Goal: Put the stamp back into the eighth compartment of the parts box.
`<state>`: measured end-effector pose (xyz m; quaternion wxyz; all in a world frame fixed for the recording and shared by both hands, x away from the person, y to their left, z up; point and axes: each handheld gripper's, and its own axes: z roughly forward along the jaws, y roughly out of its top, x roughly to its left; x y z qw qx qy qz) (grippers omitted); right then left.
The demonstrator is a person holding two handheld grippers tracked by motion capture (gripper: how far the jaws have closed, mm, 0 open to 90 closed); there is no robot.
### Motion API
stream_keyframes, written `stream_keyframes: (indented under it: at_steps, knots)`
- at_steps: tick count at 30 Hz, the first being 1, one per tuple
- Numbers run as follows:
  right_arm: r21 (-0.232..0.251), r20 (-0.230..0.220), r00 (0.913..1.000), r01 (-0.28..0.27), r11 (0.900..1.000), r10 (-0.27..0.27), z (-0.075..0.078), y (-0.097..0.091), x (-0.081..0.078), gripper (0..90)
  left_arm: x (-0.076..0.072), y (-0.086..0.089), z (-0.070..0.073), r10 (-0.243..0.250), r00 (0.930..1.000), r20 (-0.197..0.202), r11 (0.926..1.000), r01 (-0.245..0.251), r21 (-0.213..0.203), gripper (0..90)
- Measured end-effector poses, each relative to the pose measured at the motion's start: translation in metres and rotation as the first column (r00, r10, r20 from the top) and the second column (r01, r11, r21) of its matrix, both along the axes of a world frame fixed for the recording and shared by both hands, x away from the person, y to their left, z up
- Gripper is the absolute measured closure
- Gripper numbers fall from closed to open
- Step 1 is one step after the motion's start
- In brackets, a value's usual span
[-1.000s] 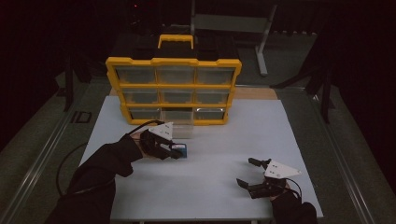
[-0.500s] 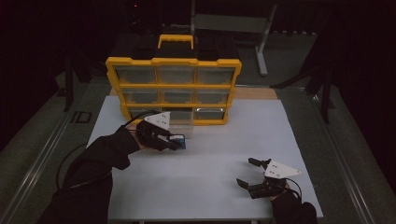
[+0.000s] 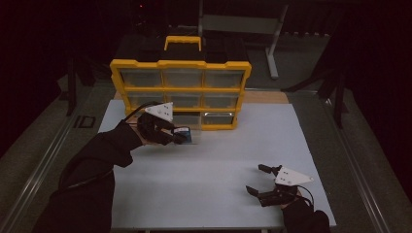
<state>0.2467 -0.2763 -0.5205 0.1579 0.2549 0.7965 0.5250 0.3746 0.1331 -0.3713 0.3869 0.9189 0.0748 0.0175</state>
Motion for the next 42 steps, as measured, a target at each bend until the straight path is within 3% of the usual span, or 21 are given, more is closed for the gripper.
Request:
stream_keyframes:
  at_steps: [8,10,20,27,30,31,33,42]
  knots:
    - [0.001,-0.001,1.0000,0.002,1.0000,-0.002,0.000,0.000,0.000,10.5,0.007,0.003,0.012,0.034,0.9993,0.013,0.9992,-0.034,-0.023,70.0]
    - [0.000,0.001,1.0000,0.002,1.0000,-0.002,0.000,0.000,0.000,10.5,0.013,0.005,0.017,0.064,0.9978,0.016,0.9971,-0.063,-0.042,70.0]
    - [0.001,0.002,1.0000,0.005,1.0000,-0.005,0.000,0.000,0.000,10.5,0.023,0.006,0.019,0.144,0.9892,0.026,0.9880,-0.142,-0.060,70.0]
    - [0.001,0.004,1.0000,0.004,1.0000,-0.004,0.000,0.000,0.000,10.5,0.030,0.005,0.017,0.212,0.9771,0.012,0.9748,-0.211,-0.072,70.0]
    - [0.001,0.003,1.0000,0.005,1.0000,-0.005,0.000,0.000,0.000,10.5,0.034,0.005,0.016,0.263,0.9647,0.006,0.9598,-0.261,-0.102,70.0]
    - [0.001,0.003,1.0000,0.004,1.0000,-0.004,0.000,0.000,0.000,10.5,0.034,0.005,0.016,0.263,0.9647,0.006,0.9598,-0.261,-0.102,70.0]
    - [0.001,0.003,1.0000,0.004,1.0000,-0.004,0.000,0.000,0.000,10.5,0.037,0.004,0.012,0.294,0.9560,-0.001,0.9512,-0.292,-0.100,70.0]
    - [0.000,0.003,1.0000,0.003,1.0000,-0.003,0.000,0.000,0.000,10.5,0.043,-0.002,-0.002,0.334,0.9427,-0.010,0.9391,-0.333,-0.085,70.0]
